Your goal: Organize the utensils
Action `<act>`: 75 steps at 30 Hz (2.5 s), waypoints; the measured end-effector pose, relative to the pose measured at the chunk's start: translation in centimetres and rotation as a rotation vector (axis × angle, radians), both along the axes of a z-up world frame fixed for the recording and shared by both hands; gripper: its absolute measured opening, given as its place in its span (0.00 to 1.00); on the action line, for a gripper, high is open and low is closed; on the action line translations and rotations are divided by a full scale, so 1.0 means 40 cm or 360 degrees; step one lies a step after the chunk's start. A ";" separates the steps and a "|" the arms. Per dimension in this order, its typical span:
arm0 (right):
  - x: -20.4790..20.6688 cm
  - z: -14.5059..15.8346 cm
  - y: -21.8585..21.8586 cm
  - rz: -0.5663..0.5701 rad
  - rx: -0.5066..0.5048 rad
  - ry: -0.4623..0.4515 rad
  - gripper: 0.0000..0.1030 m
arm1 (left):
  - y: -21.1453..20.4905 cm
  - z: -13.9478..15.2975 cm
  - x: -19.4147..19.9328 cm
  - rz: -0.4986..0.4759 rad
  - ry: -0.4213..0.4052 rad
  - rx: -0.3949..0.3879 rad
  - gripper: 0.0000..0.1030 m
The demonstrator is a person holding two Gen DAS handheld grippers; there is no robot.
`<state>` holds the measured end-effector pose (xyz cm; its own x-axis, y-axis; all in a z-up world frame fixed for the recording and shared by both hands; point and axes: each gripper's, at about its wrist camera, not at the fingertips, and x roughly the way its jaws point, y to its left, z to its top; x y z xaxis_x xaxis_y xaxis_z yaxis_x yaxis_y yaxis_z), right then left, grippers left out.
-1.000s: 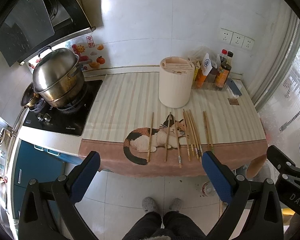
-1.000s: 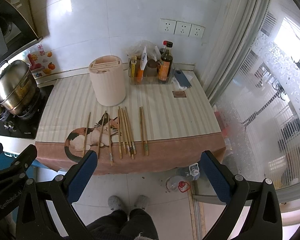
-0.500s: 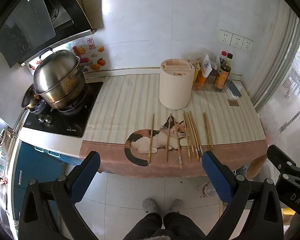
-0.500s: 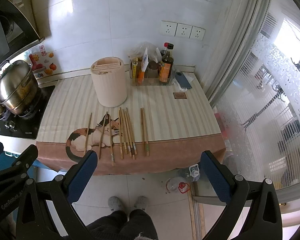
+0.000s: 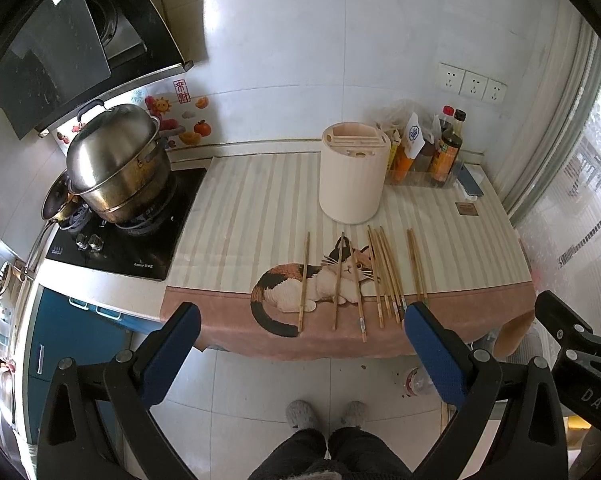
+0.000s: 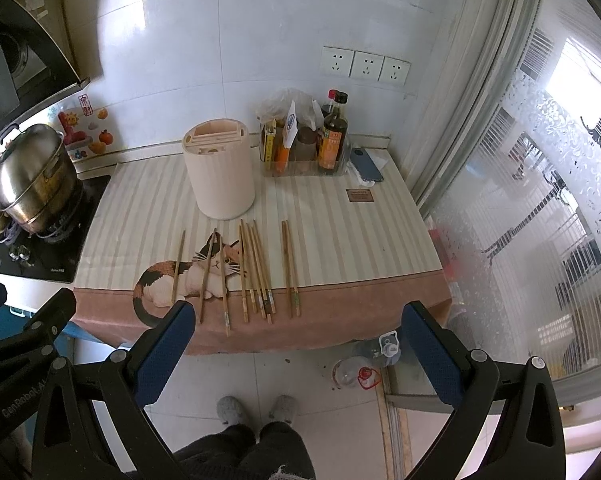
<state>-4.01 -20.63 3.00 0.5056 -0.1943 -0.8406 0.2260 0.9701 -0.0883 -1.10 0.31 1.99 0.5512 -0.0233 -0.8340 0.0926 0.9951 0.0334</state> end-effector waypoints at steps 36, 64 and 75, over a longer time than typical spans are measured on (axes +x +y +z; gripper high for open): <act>0.153 -0.187 -0.052 -0.0231 0.0021 -0.0023 1.00 | 0.066 -0.262 0.300 0.0041 -0.0055 0.0146 1.00; 0.661 -0.924 -0.312 0.0105 0.0408 0.0867 0.41 | -0.079 -0.887 0.612 0.0224 0.0827 0.0117 0.29; 0.669 -0.974 -0.313 0.0044 0.0296 0.0941 0.07 | -0.065 -0.884 0.634 0.0237 0.0937 -0.0169 0.05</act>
<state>22.73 -33.16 -35.98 -0.0531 -0.0110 -0.9985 0.1650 0.9861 -0.0196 24.25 -2.29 -33.38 0.0028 -0.0813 -0.9967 -0.0748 0.9939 -0.0813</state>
